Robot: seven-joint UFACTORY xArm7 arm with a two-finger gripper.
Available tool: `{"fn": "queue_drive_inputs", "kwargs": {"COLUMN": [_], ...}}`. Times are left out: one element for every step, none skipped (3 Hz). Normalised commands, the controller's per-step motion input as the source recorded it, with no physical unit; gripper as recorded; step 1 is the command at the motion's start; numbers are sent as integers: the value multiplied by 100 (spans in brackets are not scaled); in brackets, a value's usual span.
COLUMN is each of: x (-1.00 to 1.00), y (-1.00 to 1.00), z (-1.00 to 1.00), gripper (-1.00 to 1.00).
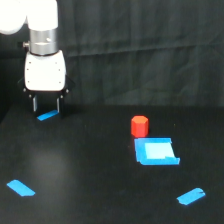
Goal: Pick up the red object from the table
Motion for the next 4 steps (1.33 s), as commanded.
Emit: {"fn": "queue_drive_inputs", "kwargs": {"x": [29, 33, 91, 99], "y": [4, 2, -15, -24], "z": [-4, 3, -22, -17], "gripper": [85, 82, 94, 99]}}
